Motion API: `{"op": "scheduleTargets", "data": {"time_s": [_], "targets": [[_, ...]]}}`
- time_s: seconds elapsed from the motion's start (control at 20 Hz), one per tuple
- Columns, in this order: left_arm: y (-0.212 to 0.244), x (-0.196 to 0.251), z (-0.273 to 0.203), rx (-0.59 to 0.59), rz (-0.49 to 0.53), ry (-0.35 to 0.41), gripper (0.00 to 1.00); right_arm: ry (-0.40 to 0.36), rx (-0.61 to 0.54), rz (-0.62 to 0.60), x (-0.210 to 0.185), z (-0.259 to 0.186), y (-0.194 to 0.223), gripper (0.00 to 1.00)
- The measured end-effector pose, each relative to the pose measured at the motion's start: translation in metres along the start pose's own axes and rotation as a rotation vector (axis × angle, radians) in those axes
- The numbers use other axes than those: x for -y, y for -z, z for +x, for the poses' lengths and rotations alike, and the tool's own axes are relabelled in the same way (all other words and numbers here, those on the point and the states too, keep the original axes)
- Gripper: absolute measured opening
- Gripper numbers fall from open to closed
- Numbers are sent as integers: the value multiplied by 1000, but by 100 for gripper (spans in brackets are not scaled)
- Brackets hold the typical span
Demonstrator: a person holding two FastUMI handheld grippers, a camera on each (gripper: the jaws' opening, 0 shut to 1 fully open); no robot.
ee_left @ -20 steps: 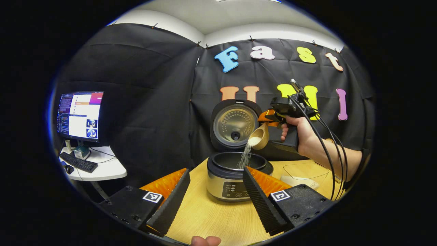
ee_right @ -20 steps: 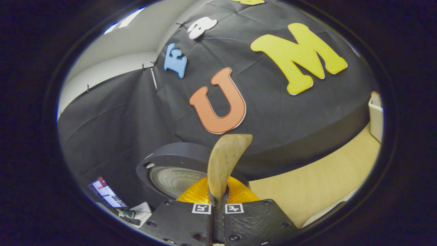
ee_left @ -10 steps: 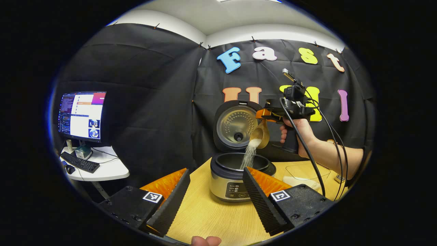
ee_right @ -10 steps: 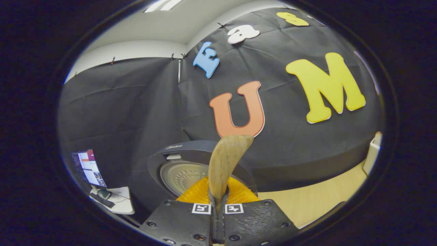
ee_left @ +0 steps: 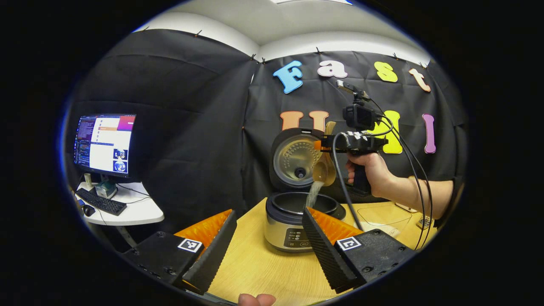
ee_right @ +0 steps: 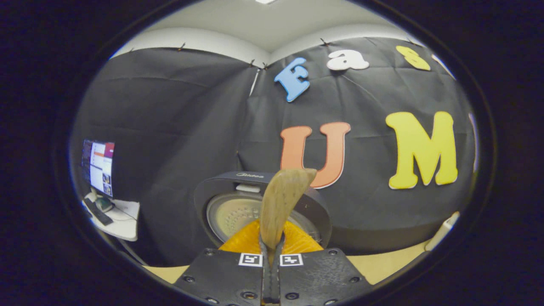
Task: Close the left gripper, press the button to open the rice cooker; take a wooden spoon from the chopstick holder with the right hand, scoop a spoonful of rice and pour it into the rice cooker, then put the wooden spoon back into the chopstick holder.
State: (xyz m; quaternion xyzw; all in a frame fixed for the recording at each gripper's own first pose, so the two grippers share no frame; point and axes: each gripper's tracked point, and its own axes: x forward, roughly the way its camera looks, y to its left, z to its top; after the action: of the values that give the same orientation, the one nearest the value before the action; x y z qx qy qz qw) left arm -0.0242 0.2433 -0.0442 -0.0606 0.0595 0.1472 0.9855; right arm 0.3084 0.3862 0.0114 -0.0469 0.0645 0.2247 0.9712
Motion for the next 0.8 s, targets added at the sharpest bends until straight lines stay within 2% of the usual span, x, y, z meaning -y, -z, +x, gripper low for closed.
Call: {"op": "scheduleTargets", "data": {"time_s": [0.05, 0.4, 0.5, 0.8], "targets": [[-1, -1, 0, 2, -2, -2, 99, -7, -6, -24, -5, 0, 0, 0], [-9, -4, -4, 27, -17, -7, 99, -19, -7, -229, -30, -3, 3, 0], [-9, -5, -5, 27, -20, -8, 99, -20, -9, -231, -30, -1, 3, 3], [-12, -2, -8, 34, -33, -2, 99, -34, -29, -136, -25, -5, 3, 0]]}}
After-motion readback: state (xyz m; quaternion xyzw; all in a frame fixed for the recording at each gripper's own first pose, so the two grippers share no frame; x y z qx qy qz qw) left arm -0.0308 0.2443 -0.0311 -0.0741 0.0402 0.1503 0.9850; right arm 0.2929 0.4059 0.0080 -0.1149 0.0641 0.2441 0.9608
